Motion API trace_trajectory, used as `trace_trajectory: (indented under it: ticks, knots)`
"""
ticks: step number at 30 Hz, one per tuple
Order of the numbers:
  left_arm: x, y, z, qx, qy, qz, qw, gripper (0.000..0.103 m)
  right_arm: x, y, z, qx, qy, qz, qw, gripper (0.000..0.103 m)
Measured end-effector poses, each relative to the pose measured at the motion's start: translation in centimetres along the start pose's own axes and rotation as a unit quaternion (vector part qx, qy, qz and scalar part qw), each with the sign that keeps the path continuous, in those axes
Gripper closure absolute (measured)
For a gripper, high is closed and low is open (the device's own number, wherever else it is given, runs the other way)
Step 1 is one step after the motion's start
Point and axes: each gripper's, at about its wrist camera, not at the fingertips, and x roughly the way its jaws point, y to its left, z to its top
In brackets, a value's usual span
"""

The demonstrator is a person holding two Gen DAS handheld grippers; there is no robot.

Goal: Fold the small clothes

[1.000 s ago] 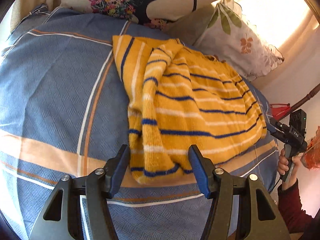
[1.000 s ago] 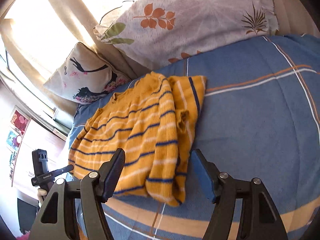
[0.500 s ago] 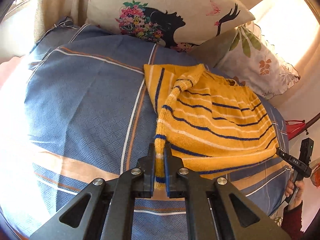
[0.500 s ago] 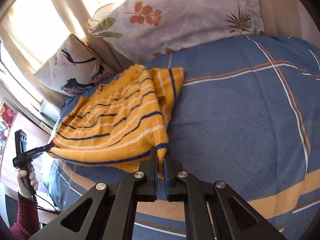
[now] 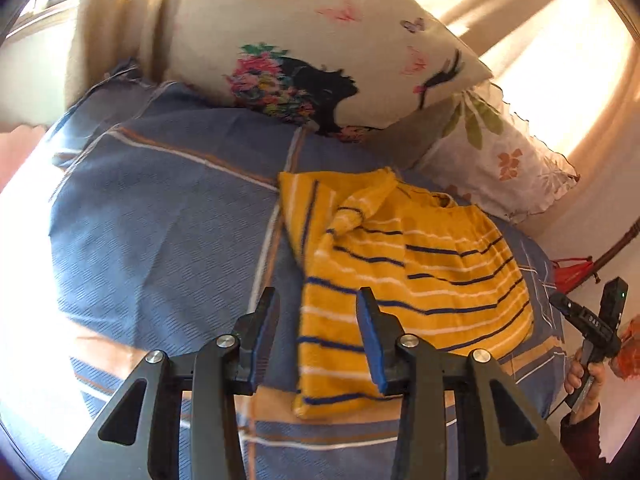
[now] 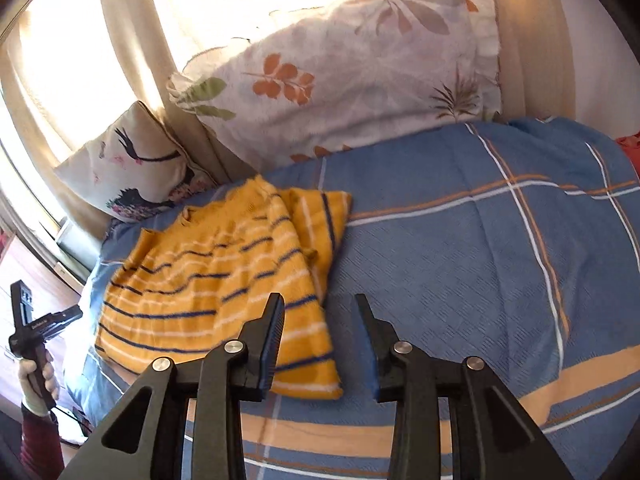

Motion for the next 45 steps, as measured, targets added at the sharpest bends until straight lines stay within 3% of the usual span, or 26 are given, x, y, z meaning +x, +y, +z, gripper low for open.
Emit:
trace_trajectory:
  ticks: [2, 5, 10, 14, 16, 18, 21, 25, 28, 32, 36, 39, 42, 45]
  knots:
    - [2.4, -2.8, 0.6, 0.029, 0.008, -0.022, 0.9993, 0.063, 1.2, 2.3, 1.0, -0.013, -0.005, 0.024, 1.000, 0.051]
    - [6.8, -5.4, 2.4, 0.030, 0.040, -0.061, 0.9969, 0.063, 4.7, 5.6, 2.2, -0.037, 0.014, 0.055, 0.998, 0.051]
    - [12.5, -4.2, 5.9, -0.033, 0.045, 0.000, 0.9984, 0.063, 12.7, 9.6, 4.6, -0.049, 0.085, 0.105, 0.990, 0.051]
    - [13.1, -0.3, 7.6, -0.113, 0.032, 0.004, 0.9931, 0.065, 18.9, 9.4, 6.6, -0.049, 0.113, 0.039, 0.992, 0.051]
    - [12.3, 0.8, 7.9, -0.132, 0.022, -0.001, 0.9910, 0.065, 20.4, 8.2, 7.5, -0.038, 0.099, 0.000, 0.994, 0.051]
    - [11.2, 1.3, 8.1, -0.133, 0.007, 0.022, 0.9908, 0.064, 21.0, 6.7, 8.3, -0.019, 0.080, -0.033, 0.996, 0.053]
    - [9.5, 2.3, 7.7, -0.140, 0.000, 0.014, 0.9900, 0.064, 20.8, 6.0, 8.7, 0.007, 0.072, -0.024, 0.997, 0.053]
    - [6.3, 3.4, 6.0, -0.139, -0.016, 0.001, 0.9901, 0.055, 18.6, 7.2, 8.4, -0.039, 0.047, -0.070, 0.996, 0.052]
    - [3.8, 3.7, 4.1, -0.130, -0.023, 0.002, 0.9912, 0.051, 16.0, 6.9, 7.7, -0.050, 0.032, -0.078, 0.995, 0.043]
    - [1.2, 3.4, 1.4, -0.112, -0.041, 0.018, 0.9927, 0.051, 11.9, 5.6, 5.8, -0.027, 0.022, -0.046, 0.998, 0.041]
    - [-1.1, 1.6, -0.8, -0.072, -0.064, 0.066, 0.9931, 0.051, 9.5, 5.1, 3.9, -0.028, 0.019, -0.028, 0.999, 0.037]
    - [-2.0, 0.5, -2.0, -0.049, -0.076, 0.093, 0.9916, 0.042, 8.9, 6.0, 2.3, -0.046, 0.028, -0.024, 0.998, 0.037]
    - [-2.6, 0.1, -2.8, -0.051, -0.091, 0.098, 0.9896, 0.028, 8.5, 7.2, 0.6, -0.059, 0.040, -0.017, 0.997, 0.037]
    - [-2.5, 0.4, -3.4, -0.074, -0.089, 0.077, 0.9903, 0.028, 8.8, 8.6, -0.7, -0.070, 0.053, -0.005, 0.996, 0.037]
